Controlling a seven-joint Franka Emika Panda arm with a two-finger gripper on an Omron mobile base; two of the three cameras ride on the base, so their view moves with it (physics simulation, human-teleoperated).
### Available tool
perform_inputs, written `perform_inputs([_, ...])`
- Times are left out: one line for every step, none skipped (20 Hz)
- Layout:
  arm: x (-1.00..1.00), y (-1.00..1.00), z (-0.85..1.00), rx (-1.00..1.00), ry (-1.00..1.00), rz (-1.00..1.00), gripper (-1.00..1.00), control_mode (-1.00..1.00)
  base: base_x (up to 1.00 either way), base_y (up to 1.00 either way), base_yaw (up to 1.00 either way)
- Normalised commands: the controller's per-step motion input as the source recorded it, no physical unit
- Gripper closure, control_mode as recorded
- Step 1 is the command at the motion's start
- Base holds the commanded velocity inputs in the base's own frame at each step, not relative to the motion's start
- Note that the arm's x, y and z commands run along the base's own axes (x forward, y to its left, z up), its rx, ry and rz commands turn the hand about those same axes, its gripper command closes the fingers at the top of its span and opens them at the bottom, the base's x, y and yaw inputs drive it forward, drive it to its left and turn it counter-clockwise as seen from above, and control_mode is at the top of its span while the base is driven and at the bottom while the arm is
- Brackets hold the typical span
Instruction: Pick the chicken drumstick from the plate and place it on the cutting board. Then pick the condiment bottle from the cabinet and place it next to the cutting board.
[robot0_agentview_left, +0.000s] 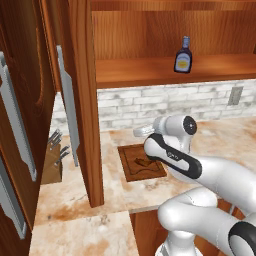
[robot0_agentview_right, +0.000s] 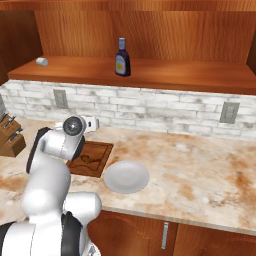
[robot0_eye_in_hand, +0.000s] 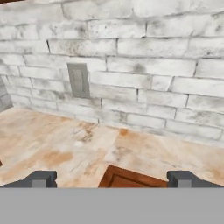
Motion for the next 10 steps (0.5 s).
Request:
perform_inputs([-0.11,-0.01,0.14,0.09,0.00,-0.01,-1.00,-1.00,0.00,0.00,0.00])
perform_inputs([-0.11,-0.01,0.14,0.09,0.00,-0.01,-1.00,-1.00,0.00,0.00,0.00])
perform_inputs([-0.11,-0.01,0.14,0.09,0.00,-0.01,-1.00,-1.00,0.00,0.00,0.00])
perform_inputs([-0.11,-0.01,0.15,0.08,0.00,-0.01,-1.00,-1.00,0.00,0.00,0.00])
perform_inputs([-0.11,-0.01,0.14,0.09,0.00,-0.01,-1.00,-1.00,0.00,0.00,0.00])
perform_inputs([-0.10,-0.01,0.14,0.08,0.00,-0.01,-1.00,-1.00,0.00,0.00,0.00])
perform_inputs([-0.10,-0.01,0.15,0.08,0.00,-0.01,-1.00,-1.00,0.00,0.00,0.00])
perform_inputs([-0.09,-0.02,0.15,0.08,0.00,-0.01,-1.00,-1.00,0.00,0.00,0.00])
perform_inputs([-0.08,-0.02,0.15,0.08,0.00,-0.01,-1.00,-1.00,0.00,0.00,0.00])
perform_inputs([-0.08,-0.02,0.15,0.09,0.00,-0.01,-1.00,-1.00,0.00,0.00,0.00])
